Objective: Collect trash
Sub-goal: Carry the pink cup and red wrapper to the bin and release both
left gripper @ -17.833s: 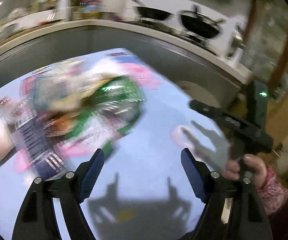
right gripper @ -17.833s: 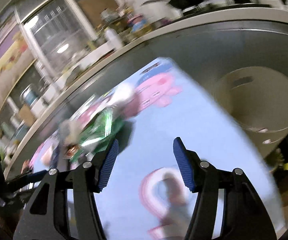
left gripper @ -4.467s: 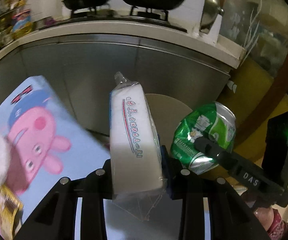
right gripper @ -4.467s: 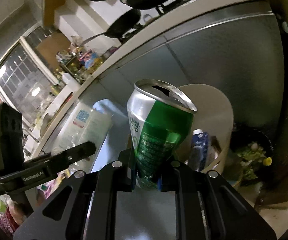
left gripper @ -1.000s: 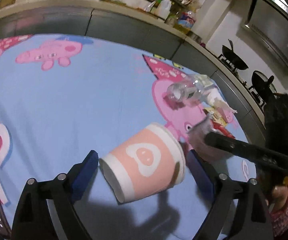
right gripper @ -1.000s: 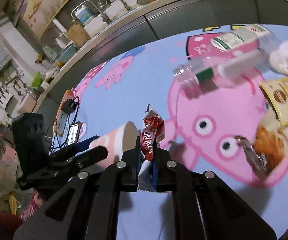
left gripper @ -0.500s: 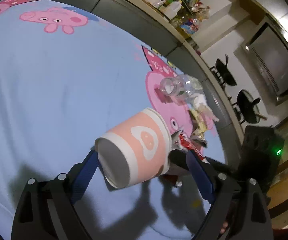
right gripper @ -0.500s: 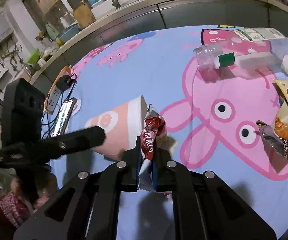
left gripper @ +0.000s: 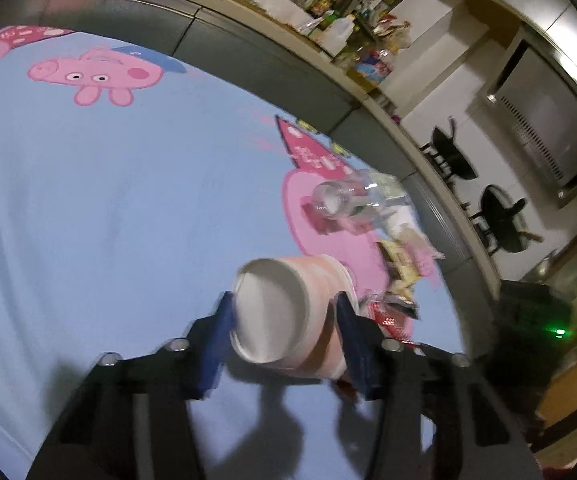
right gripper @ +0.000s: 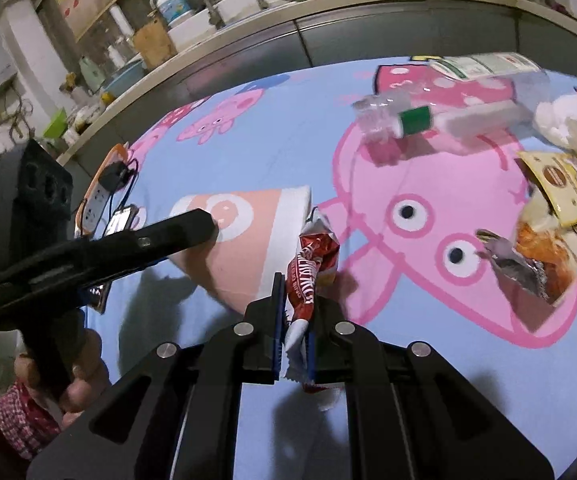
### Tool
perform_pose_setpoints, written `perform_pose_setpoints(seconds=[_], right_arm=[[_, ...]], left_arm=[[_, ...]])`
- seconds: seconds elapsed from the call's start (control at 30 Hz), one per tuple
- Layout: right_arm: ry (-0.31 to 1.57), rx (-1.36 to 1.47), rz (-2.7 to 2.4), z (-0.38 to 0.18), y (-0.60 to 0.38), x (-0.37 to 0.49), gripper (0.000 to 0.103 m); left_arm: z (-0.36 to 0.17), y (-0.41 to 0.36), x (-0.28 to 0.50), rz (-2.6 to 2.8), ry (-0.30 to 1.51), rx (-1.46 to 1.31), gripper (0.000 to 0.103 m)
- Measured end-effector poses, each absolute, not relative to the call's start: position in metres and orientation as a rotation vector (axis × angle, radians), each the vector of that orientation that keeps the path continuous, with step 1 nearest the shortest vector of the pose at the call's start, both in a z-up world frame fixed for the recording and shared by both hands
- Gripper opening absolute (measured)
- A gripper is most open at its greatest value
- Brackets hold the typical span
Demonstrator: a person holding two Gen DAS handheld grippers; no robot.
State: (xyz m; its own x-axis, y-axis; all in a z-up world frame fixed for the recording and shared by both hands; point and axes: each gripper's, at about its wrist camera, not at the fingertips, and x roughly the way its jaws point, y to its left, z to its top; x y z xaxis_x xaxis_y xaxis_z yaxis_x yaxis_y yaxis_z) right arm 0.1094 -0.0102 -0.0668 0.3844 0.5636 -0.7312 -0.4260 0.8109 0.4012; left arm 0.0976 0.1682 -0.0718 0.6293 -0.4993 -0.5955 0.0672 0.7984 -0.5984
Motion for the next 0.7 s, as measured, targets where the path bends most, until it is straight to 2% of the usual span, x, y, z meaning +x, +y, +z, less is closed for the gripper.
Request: perform_pose_setpoints(seconds=[0.23, 0.47, 0.7], right_arm=[[0.979, 0.208, 0.604, -0.067, -0.03, 0.108, 0.009], [0.853, 0.269, 0.578, -0.041, -0.062, 0.093, 0.009], [0.77, 0.369, 0.459, -0.029, -0.128, 0.087, 0.008]], left_arm=[[-0.067, 0.155, 0.101, -0.376, 0.822, -0.533, 0.047], [-0.043, 0.144, 0.098, -0.467, 0.781, -0.547, 0.046], [-0.017, 0.097, 0.116, -0.573, 0.779, -0.497, 0.046]])
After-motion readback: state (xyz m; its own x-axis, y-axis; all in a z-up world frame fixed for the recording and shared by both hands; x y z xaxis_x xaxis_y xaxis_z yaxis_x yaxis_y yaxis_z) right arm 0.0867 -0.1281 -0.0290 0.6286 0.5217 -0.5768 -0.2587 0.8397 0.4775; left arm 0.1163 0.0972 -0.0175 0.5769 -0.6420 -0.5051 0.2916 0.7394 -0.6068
